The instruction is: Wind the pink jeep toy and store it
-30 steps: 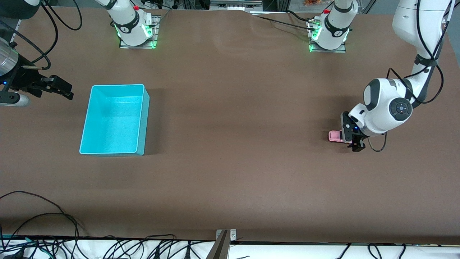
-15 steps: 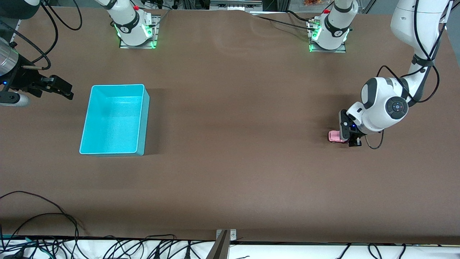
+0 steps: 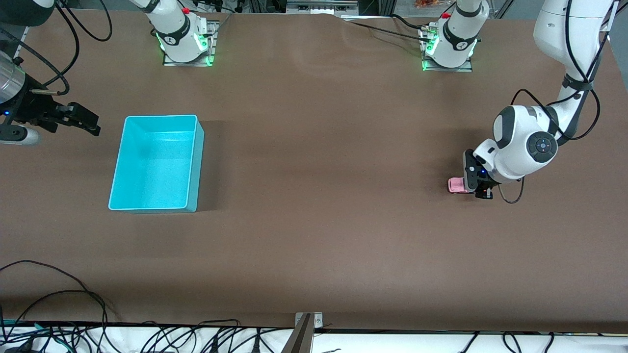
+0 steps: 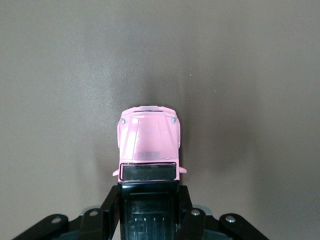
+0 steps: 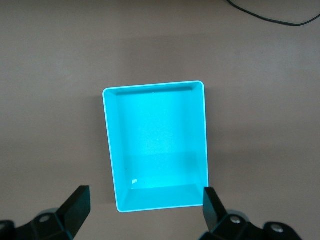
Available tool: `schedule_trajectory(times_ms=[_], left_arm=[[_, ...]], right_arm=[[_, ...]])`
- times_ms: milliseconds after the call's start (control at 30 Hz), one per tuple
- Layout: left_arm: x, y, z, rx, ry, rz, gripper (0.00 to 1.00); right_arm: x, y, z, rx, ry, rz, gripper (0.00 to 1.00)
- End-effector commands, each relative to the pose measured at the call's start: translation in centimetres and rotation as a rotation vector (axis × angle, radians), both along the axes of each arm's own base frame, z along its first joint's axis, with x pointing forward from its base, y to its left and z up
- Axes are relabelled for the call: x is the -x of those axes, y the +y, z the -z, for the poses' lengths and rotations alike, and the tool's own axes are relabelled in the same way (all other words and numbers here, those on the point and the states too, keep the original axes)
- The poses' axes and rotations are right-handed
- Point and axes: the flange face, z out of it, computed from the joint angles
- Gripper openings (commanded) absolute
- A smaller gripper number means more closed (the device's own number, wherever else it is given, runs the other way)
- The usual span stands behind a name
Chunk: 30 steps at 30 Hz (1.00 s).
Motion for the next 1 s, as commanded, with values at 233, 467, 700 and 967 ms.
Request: schedule_trajectory(times_ms=[233, 467, 700, 967], left_arm=[[0.7, 3.4, 2.5, -0.008, 0.040, -0.020, 0.08], [-0.3, 8.7, 3.2, 0.003, 0.031, 0.012, 0.08], [-1.1, 14.6, 3.9, 0.012, 0.014, 0.075, 0.08], [-0.9, 17.5, 3.7, 0.011, 0.003, 0.078, 0.09]], right_arm=[[0.3, 0.1, -0.8, 0.005, -0.001, -0.006, 1.00], [0.3, 0.1, -0.8, 0.005, -0.001, -0.006, 1.00], [0.3, 0.1, -0.8, 0.005, -0.001, -0.004, 1.00], [0.3, 0.1, -0.8, 0.005, -0.001, -0.004, 1.00]])
